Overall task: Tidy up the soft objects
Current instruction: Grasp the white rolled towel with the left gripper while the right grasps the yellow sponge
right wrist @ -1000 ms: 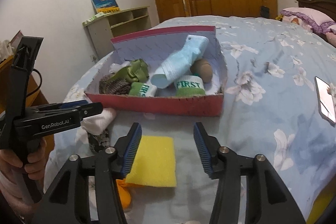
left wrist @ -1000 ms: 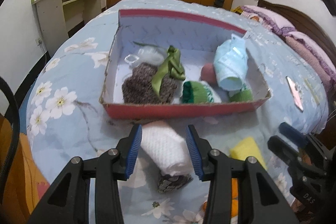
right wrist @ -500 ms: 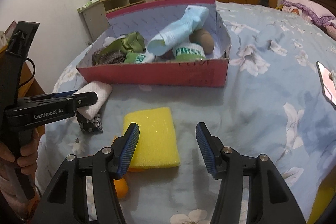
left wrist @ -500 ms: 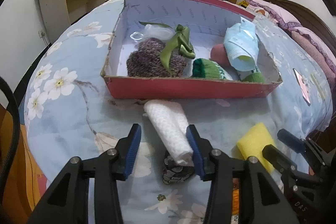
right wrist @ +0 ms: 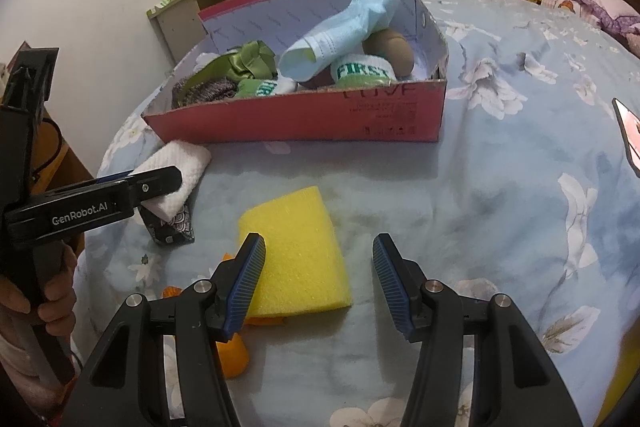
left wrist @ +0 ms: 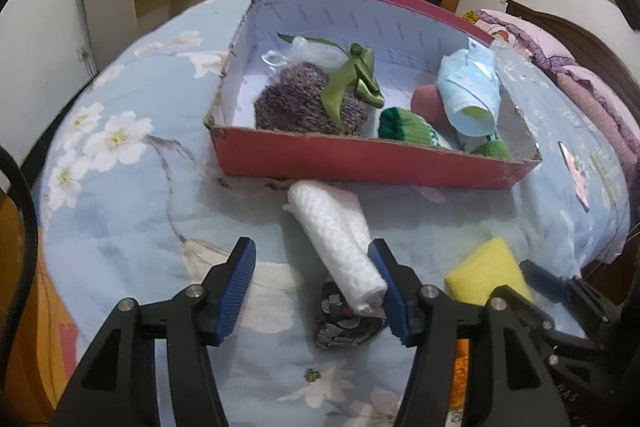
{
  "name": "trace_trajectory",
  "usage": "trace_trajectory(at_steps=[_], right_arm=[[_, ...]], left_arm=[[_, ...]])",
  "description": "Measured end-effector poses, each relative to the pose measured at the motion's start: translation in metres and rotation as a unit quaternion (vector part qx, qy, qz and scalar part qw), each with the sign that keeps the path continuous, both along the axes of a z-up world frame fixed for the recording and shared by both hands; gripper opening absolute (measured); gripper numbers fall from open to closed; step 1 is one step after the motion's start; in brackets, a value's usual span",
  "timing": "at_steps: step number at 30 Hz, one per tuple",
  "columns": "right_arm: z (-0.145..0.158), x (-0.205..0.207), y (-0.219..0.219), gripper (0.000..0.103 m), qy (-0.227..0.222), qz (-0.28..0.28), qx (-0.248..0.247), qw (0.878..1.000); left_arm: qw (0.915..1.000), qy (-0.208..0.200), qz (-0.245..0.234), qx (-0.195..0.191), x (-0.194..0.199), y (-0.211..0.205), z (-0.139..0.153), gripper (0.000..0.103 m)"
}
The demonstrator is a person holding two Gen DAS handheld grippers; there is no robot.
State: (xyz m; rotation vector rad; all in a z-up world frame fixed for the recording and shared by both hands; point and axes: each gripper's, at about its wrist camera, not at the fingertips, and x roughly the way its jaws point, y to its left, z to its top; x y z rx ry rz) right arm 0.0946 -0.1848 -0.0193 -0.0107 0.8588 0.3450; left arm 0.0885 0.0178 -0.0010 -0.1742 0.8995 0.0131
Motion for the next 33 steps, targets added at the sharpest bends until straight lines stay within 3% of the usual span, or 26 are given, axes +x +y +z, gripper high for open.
trace_trajectory(at_steps=[3, 6, 7, 8, 11, 17, 24, 33], right_arm=[[0.0, 0.0, 0.003, 0.057, 0.002, 0.0, -0.008, 1.0], [0.0, -0.001, 0.004, 0.056, -0.002, -0.002, -0.011, 1.0], [0.0, -0.002, 0.005, 0.051, -0.002, 0.002, -0.009, 1.0], [0.001, -0.003, 0.006, 0.044, -0.002, 0.007, -0.006, 1.0], [0.002, -0.005, 0.011, 0.039, -0.01, 0.014, -0.011, 1.0], [0.004, -0.007, 0.013, 0.038, -0.02, 0.017, -0.019, 0.999], [0.003, -0.007, 0.012, 0.038, -0.021, 0.015, -0.015, 1.0], [0.004, -0.008, 0.012, 0.038, -0.024, 0.015, -0.013, 1.0]], left_arm=[[0.9996, 0.01, -0.007, -0.027, 0.001, 0.001, -0.005, 0.061], [0.9996, 0.008, -0.011, -0.025, 0.0, 0.0, -0.005, 0.061], [0.9997, 0.005, -0.013, -0.021, -0.001, -0.001, -0.004, 0.06], [0.9997, 0.003, -0.015, -0.018, -0.001, -0.002, -0.003, 0.057], [0.9996, -0.005, -0.023, -0.016, -0.004, -0.006, -0.001, 0.045], [0.9992, -0.017, -0.036, -0.008, -0.005, -0.012, 0.006, 0.028], [0.9986, -0.029, -0.045, -0.004, -0.007, -0.015, 0.012, 0.019], [0.9976, -0.042, -0.054, -0.006, -0.013, -0.018, 0.021, 0.016]])
